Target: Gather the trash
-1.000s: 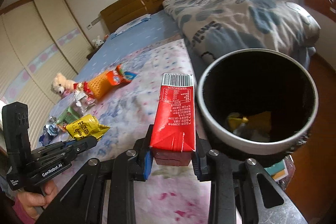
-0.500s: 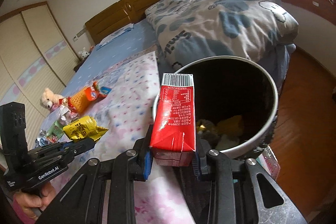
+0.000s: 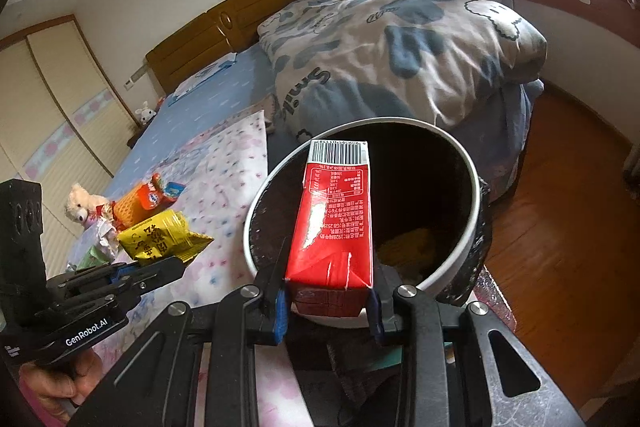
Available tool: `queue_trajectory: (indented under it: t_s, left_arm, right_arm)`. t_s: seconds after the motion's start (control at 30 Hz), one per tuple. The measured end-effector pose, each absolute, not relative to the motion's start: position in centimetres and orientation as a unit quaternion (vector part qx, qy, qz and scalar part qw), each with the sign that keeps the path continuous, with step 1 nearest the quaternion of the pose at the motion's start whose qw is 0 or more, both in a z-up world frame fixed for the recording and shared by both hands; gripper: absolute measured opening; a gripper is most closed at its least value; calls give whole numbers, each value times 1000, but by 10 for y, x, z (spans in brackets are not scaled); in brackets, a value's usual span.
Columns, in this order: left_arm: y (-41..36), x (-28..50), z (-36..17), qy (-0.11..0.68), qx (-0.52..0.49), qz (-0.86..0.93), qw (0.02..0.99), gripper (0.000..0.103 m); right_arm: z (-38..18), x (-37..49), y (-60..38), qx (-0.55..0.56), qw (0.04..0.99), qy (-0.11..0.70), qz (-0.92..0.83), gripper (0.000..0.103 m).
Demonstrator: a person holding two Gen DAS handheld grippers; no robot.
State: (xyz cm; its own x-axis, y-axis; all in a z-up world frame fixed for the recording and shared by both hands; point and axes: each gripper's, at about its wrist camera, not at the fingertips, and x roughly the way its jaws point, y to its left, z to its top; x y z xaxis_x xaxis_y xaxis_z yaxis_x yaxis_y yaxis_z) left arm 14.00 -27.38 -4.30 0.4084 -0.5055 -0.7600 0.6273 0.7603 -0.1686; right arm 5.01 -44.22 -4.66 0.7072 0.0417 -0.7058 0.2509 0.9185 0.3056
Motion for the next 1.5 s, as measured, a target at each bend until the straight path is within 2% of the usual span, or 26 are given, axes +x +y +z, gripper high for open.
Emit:
queue_trajectory:
  t_s: [0.6, 1.5]
  left_arm:
    - [-322, 157, -53, 437, 96, -354, 821, 8]
    - [-353, 171, -62, 446, 115, -363, 810, 9]
  right_arm:
    - [-50, 63, -468, 196, 899, 385, -66, 30]
    - [-64, 81, -486, 202, 891, 400, -72, 30]
